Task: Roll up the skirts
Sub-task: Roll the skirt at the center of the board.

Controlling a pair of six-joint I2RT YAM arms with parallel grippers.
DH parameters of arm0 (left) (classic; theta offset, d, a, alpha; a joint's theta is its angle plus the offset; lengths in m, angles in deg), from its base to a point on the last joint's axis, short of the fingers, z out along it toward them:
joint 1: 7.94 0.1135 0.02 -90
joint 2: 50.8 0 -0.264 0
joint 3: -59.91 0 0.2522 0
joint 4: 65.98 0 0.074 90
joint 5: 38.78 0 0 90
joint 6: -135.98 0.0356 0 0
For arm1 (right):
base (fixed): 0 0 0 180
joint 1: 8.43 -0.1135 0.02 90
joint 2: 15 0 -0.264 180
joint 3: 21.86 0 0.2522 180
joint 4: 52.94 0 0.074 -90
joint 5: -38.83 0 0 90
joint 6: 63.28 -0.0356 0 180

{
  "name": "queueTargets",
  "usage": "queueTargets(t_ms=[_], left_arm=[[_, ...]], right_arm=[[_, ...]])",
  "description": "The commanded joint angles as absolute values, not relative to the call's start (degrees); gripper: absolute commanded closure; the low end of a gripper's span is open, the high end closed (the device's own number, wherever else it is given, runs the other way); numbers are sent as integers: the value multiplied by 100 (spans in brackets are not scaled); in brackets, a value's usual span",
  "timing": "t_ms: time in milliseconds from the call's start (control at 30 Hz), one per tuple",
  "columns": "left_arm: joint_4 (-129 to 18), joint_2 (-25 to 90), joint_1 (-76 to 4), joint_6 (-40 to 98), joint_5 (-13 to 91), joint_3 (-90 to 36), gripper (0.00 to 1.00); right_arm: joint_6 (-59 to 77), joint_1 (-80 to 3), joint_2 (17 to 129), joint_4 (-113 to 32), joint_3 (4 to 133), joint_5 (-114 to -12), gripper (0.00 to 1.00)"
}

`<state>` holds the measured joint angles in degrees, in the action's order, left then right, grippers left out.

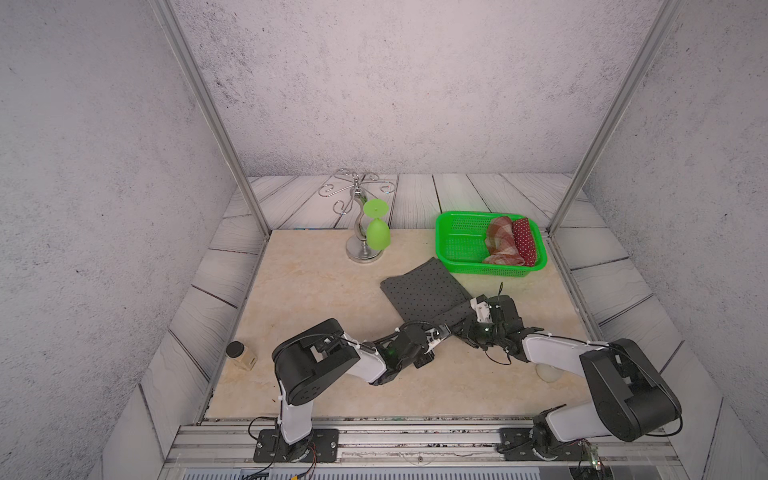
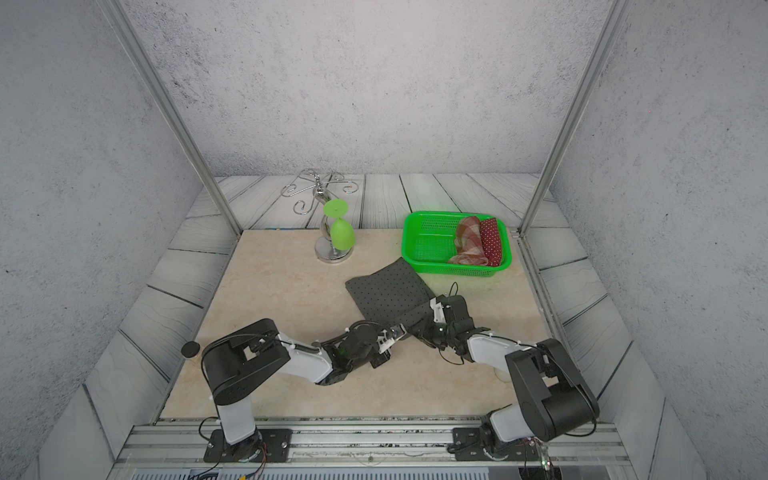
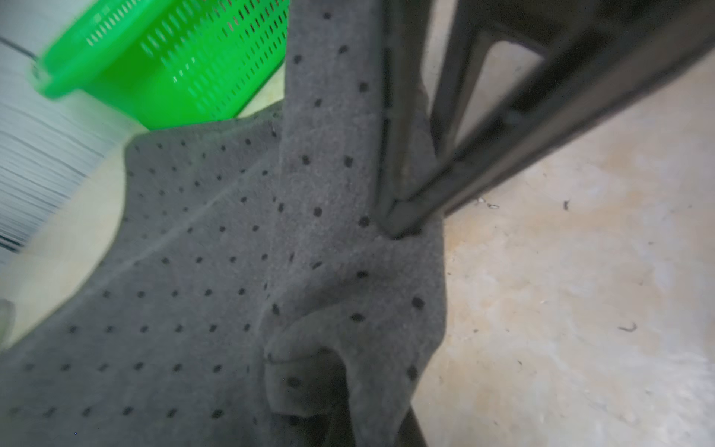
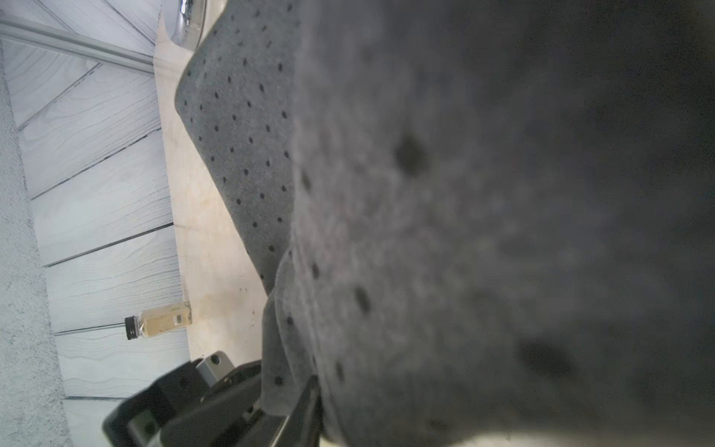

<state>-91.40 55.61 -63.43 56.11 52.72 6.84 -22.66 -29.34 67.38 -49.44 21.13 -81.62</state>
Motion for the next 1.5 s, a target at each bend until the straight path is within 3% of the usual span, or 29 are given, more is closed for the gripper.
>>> queueTargets(t_ms=[0,133,200,500,733,1000,1167,1467], left_arm=[[-8477,5589,-5945,4223,3707,517,100],[-8775,5791,-5470,3299,2499,440,100],[-8886,5979,-5224,2932,1711,267,100],[-8934,6896,-4781,1402,181,-506,100],[-11550,7759,-4477,-422,-163,29,100],[-11415,7734,-4477,-294,-227,168,100],[-11263,7840,-4477,-236,-256,184,100],[-12034,8478,-4486,-906,-453,18,100]], right_arm=[[-2067,-2920,6395,-4683,2122,-8191,46],[-2019,-2925,5935,-4664,1991,-8024,24],[-2005,-2927,5798,-4652,1941,-8033,20],[-2152,-2932,6314,-5169,1817,-8001,15],[-2298,-2872,7062,-5734,2207,-7835,12],[-2502,-2674,7818,-6146,2552,-7720,13],[-2658,-2627,8168,-6418,2726,-7742,21],[-2719,-2623,8506,-6621,2895,-7757,62]])
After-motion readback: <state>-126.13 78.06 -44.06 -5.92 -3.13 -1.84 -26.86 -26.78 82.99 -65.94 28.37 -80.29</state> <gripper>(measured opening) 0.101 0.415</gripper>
